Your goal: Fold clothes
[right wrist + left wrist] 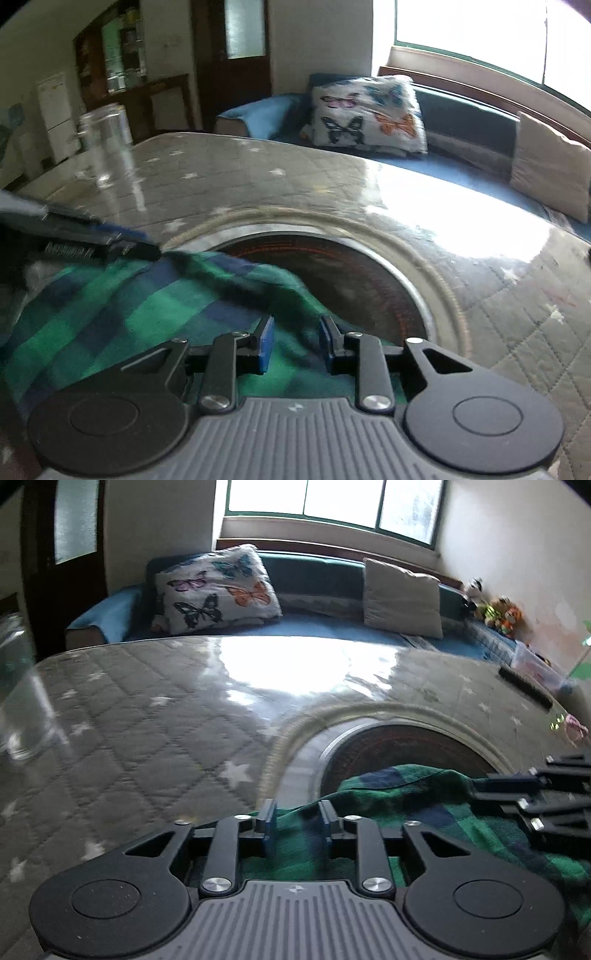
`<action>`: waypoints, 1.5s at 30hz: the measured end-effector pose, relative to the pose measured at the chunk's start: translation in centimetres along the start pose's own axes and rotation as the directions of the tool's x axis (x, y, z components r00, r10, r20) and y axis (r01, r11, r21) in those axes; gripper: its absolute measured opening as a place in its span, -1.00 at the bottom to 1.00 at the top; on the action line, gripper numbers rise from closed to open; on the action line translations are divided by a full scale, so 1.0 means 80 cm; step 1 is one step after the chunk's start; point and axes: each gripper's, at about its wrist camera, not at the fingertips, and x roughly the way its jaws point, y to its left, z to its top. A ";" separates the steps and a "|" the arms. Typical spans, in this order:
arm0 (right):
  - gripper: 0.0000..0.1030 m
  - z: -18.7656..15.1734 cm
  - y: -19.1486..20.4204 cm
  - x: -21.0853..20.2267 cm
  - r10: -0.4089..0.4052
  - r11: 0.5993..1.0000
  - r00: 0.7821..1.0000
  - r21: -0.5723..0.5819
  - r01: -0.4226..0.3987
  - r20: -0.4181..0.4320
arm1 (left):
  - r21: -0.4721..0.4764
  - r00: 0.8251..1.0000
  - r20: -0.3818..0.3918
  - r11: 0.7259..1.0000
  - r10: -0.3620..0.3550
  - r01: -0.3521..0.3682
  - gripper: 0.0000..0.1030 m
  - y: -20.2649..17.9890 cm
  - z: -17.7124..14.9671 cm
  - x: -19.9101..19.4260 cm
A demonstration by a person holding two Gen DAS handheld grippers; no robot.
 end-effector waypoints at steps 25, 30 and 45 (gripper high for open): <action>-0.06 -0.058 0.274 -0.041 0.287 0.791 0.958 -0.559 -0.249 -0.020 | -0.315 0.991 0.037 0.943 0.126 -0.108 0.59 0.110 -0.123 -0.154; -0.35 -0.067 0.294 -0.028 0.227 0.773 0.974 -0.610 -0.176 0.007 | -0.365 0.997 0.037 0.929 0.074 -0.056 0.59 0.112 -0.134 -0.161; -0.93 -0.057 0.244 -0.094 0.371 0.847 0.928 -0.421 -0.325 0.029 | -0.558 0.984 0.030 0.814 -0.173 0.160 0.56 0.097 -0.151 -0.146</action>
